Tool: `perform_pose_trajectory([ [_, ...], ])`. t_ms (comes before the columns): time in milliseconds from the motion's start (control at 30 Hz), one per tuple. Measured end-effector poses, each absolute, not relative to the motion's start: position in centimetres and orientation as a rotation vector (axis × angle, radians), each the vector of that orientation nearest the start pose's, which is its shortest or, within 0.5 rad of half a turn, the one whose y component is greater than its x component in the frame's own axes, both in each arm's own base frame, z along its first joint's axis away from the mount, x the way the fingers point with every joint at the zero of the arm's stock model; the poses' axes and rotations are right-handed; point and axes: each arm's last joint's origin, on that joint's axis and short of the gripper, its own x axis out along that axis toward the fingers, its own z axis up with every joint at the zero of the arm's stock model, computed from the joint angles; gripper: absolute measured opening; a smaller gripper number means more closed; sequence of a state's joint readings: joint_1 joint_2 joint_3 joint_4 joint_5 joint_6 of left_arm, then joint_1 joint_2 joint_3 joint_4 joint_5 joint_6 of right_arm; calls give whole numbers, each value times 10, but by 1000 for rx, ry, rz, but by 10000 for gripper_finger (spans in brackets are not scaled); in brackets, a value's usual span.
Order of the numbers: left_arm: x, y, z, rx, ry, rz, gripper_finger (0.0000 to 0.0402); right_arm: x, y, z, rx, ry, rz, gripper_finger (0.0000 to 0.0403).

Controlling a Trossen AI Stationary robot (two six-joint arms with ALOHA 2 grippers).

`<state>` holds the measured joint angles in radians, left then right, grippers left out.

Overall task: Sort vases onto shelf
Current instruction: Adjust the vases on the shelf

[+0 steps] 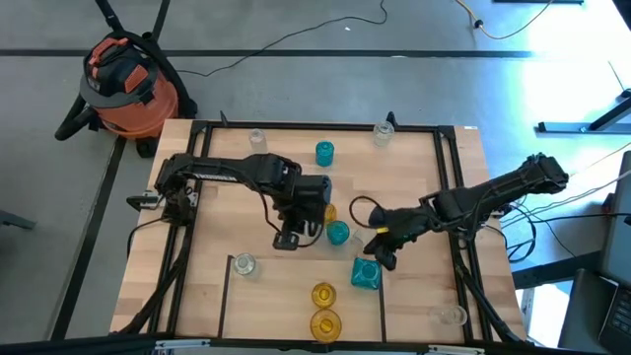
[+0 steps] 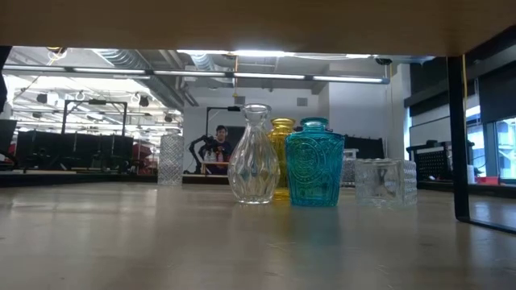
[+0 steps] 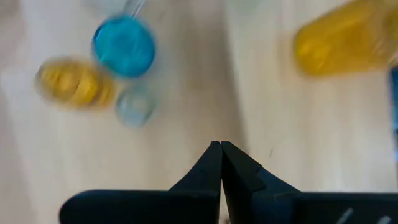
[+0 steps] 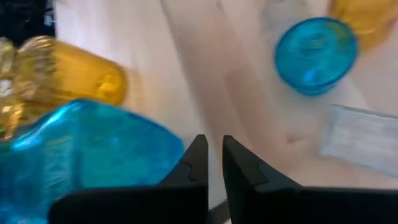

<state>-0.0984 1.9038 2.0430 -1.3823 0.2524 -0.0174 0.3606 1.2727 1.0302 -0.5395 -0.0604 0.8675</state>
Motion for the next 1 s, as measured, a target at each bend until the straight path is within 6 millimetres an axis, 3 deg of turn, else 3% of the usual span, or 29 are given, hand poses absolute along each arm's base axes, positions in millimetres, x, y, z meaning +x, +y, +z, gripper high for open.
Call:
perform_pose_trajectory([
  [100, 359, -42, 358, -100, 1310, -251, 0, 245, 102, 288, 691, 884, 68, 3],
  [300, 351, -49, 368, -92, 1275, -243, 0, 248, 109, 288, 703, 863, 94, 1],
  [633, 351, -60, 369, -91, 1267, -242, 0, 258, 115, 278, 711, 906, 144, 1],
  [1000, 351, -60, 369, -79, 1261, -237, 0, 264, 120, 276, 748, 904, 217, 0],
])
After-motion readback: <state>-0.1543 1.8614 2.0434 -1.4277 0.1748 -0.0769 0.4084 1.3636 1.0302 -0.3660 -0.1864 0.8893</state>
